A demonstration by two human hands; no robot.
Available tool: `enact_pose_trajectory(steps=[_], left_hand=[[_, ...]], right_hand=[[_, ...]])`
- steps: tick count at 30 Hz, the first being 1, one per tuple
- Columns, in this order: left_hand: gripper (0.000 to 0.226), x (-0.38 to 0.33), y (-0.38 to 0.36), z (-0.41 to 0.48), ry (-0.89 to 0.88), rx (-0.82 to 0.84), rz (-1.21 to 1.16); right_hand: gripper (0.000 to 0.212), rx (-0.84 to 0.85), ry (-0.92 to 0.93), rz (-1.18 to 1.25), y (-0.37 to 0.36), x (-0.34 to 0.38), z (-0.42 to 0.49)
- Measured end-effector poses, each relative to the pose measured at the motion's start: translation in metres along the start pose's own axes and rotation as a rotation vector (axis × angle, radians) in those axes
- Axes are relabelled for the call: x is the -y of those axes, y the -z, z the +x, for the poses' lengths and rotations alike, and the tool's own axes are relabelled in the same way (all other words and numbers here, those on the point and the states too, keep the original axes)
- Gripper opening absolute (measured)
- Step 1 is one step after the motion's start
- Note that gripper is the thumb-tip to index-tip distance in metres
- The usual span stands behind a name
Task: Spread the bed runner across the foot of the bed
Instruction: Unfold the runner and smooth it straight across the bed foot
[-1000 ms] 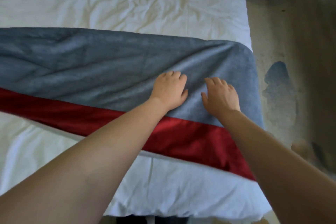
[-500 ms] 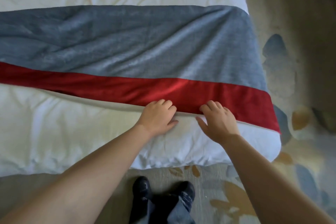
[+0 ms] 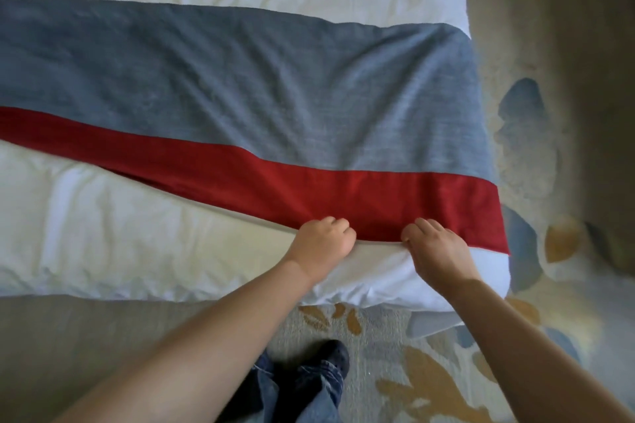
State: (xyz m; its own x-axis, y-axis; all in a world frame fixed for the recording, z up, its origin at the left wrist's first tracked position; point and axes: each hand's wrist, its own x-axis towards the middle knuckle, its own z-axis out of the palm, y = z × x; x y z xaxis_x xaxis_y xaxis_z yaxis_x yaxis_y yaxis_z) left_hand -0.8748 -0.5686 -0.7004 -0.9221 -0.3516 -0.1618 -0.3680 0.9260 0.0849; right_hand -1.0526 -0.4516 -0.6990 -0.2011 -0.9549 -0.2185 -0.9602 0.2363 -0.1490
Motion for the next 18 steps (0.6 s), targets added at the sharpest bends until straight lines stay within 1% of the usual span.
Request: enact_pose_trajectory(steps=[4, 7, 9, 11, 14, 16, 18], left_hand=[[0.032, -0.017, -0.003, 0.006, 0.031, -0.025, -0.06], [0.019, -0.014, -0.011, 0.004, 0.075, -0.04, -0.141], [0.015, -0.009, -0.013, -0.001, 0.078, -0.051, -0.159], [0.01, 0.0, -0.01, -0.008, 0.092, -0.069, -0.153], [0.005, 0.021, -0.006, -0.022, 0.154, -0.088, -0.127], [0.011, 0.03, -0.006, -0.029, 0.184, -0.073, -0.1], [0.019, 0.028, -0.005, -0.031, 0.183, -0.032, -0.071]], right_hand=[[0.016, -0.019, -0.005, 0.021, 0.0, -0.012, -0.011], [0.01, -0.031, 0.01, 0.017, 0.003, -0.013, -0.008], [0.014, -0.035, 0.002, -0.004, 0.004, -0.017, -0.007], [0.018, -0.037, -0.047, -0.045, 0.005, -0.027, -0.01], [0.014, -0.065, -0.124, -0.077, 0.002, -0.044, -0.022], [0.014, -0.065, -0.139, -0.078, 0.0, -0.051, -0.029], [0.016, -0.056, -0.112, -0.095, -0.003, -0.057, -0.033]])
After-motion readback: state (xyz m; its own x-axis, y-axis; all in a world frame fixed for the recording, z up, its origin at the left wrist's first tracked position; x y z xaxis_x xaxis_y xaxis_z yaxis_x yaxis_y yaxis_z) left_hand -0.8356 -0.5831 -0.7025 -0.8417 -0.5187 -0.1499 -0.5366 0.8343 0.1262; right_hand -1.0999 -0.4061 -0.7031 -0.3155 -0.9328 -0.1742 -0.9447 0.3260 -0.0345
